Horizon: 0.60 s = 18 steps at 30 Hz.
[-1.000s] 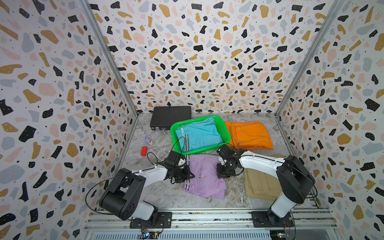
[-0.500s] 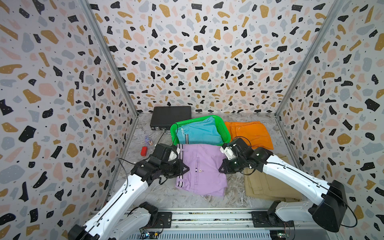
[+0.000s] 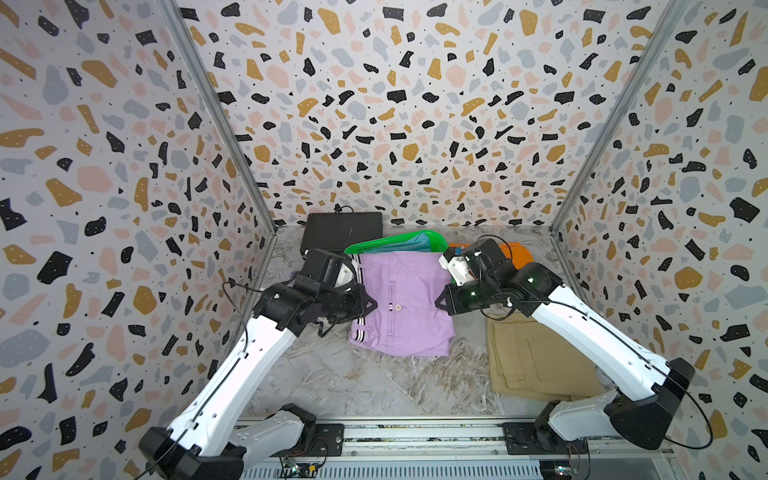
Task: Put the folded long pants in the basket
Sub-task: Pick up the long pant at the center of the board, then place the long pant in the basket.
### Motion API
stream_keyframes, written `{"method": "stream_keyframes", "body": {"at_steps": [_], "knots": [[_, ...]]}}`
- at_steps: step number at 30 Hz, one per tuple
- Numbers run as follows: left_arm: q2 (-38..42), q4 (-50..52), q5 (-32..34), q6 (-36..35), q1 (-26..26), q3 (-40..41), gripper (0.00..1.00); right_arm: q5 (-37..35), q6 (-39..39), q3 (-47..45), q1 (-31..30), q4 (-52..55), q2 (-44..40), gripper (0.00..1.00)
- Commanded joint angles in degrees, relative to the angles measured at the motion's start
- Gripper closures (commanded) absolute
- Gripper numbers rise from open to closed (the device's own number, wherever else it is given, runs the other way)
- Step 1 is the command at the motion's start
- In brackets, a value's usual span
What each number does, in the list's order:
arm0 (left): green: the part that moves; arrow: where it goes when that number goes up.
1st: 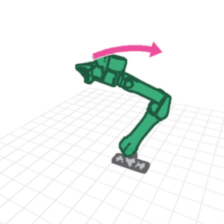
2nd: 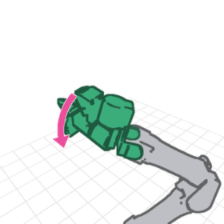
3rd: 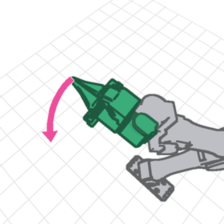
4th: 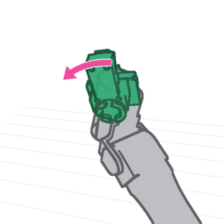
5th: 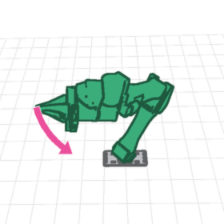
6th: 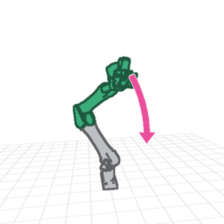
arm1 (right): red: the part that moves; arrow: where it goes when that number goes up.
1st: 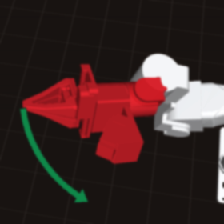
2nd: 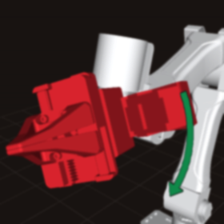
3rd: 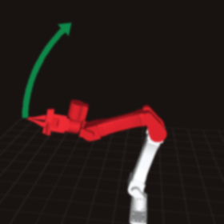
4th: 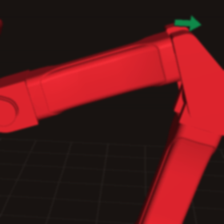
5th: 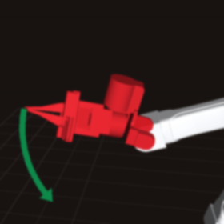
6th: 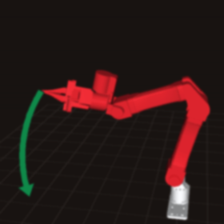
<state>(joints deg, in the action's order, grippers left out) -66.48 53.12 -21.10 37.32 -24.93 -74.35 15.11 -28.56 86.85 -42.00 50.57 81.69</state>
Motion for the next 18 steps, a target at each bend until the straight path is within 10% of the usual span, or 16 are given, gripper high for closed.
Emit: {"method": "stream_keyframes", "body": {"at_steps": [1,18], "knots": [[-4.5,-3.2,0.7,-3.2,0.9,-4.4,1.0,-1.9,3.5,5.0,2.7,0.6,4.2,1.0],[-28.4,-12.6,-1.8,-5.4,4.5,-11.5,1.0,1.9,6.7,19.4,14.6,-1.7,28.1,1.0]]}}
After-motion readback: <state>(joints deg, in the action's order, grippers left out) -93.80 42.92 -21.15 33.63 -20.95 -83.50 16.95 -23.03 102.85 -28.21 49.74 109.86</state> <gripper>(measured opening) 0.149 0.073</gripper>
